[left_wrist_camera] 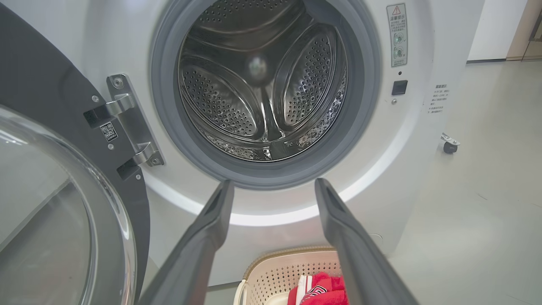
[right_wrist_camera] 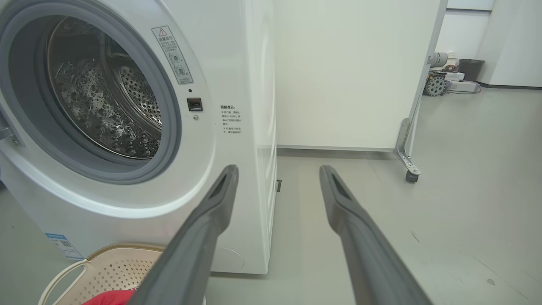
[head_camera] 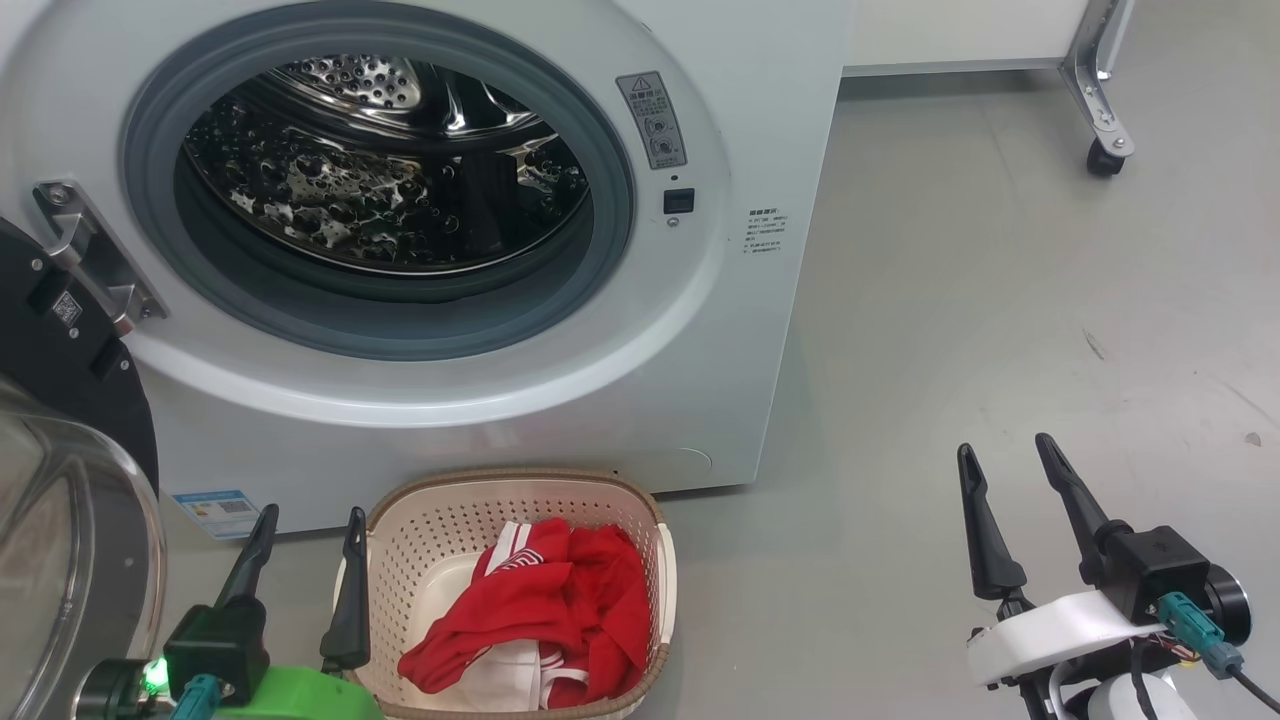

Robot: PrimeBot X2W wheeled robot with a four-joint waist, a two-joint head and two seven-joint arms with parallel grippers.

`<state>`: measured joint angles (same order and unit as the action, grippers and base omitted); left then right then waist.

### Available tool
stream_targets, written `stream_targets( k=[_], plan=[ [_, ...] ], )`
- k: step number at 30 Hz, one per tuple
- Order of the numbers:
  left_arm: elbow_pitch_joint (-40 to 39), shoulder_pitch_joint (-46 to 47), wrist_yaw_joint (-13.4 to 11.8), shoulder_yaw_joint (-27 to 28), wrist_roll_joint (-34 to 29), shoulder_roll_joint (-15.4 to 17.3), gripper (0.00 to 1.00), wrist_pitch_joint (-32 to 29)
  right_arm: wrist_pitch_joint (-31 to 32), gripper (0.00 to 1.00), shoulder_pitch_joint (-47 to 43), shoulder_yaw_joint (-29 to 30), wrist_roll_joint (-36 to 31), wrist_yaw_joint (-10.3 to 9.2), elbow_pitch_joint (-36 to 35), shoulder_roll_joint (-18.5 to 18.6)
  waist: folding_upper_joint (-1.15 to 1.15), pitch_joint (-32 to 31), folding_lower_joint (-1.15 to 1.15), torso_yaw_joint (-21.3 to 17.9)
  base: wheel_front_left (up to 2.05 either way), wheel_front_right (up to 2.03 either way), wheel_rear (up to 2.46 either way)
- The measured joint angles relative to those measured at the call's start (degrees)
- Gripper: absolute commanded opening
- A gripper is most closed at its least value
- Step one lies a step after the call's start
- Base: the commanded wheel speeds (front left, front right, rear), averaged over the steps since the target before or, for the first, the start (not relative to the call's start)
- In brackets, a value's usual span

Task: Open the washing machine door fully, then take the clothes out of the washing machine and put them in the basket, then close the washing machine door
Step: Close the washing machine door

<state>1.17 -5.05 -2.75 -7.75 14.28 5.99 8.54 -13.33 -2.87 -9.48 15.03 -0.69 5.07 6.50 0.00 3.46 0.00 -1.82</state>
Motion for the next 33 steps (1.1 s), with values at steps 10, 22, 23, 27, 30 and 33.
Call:
stream_targets(
  k=[10, 22, 23, 27, 30, 33],
  plan=[
    [-1.6, -0.3, -0.5, 0.0, 0.0, 0.0, 1.00, -0.7, 0.0, 1.00, 0.0, 0.0, 0.0, -0.04, -0.4, 0.0, 0.00, 0.1, 0.00, 0.1, -0.46, 0.46, 0.00],
    [-2.6, -1.1, -0.6, -0.1, -1.2, 0.3, 1.00, -1.4, 0.0, 1.00, 0.0, -0.1, 0.0, -0.05, -0.6, 0.0, 0.00, -0.1, 0.00, 0.0, -0.91, 0.91, 0.00],
    [-2.7, -1.1, -0.6, -0.1, -1.2, 0.3, 1.00, -1.4, 0.0, 1.00, 0.0, -0.2, 0.0, -0.04, -0.6, 0.0, 0.00, -0.2, 0.00, 0.0, -1.19, 1.19, 0.00],
    [-3.2, -1.1, -0.5, -0.7, -1.2, 0.4, 1.00, -1.5, 0.5, 1.00, 0.0, -0.3, 0.0, -0.04, -0.6, 0.1, 0.00, -0.3, 0.00, -0.1, -1.25, 1.25, 0.00],
    [-3.5, -1.1, -0.5, -0.8, -1.2, 0.4, 1.00, -1.5, 0.5, 1.00, 0.0, -0.3, 0.0, -0.04, -0.7, 0.1, 0.00, -0.3, 0.00, -0.1, -1.14, 1.14, 0.00],
    [-3.8, -1.2, -0.5, -0.7, -1.2, 0.4, 1.00, -1.5, 0.5, 1.00, 0.0, -0.3, 0.0, -0.05, -0.7, 0.2, 0.00, -0.4, 0.00, -0.1, -1.01, 1.01, 0.00]
  ],
)
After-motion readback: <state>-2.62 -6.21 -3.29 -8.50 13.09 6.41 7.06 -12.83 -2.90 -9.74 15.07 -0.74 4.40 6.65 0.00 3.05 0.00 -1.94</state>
